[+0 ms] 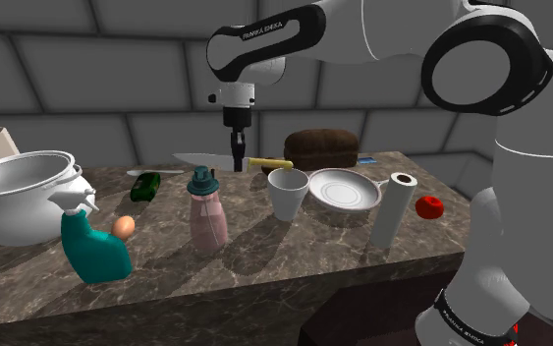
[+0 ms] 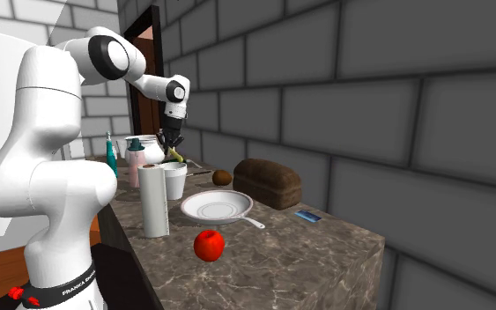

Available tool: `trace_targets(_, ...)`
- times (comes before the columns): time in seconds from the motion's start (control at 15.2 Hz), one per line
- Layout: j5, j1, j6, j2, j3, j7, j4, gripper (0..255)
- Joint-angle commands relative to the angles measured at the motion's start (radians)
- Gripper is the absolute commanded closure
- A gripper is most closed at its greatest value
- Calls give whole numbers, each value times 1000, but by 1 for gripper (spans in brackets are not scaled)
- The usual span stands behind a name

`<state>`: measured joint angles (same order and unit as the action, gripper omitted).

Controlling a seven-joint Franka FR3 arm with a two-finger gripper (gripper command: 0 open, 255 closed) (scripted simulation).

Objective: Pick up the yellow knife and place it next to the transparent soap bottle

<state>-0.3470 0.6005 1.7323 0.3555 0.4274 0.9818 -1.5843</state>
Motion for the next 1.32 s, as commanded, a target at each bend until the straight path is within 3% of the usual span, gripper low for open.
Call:
trace_targets(0.0, -3, 3, 25, 4, -2, 4, -20, 255)
trace_targets(1.25, -60, -2, 228, 97, -25, 72, -148, 255)
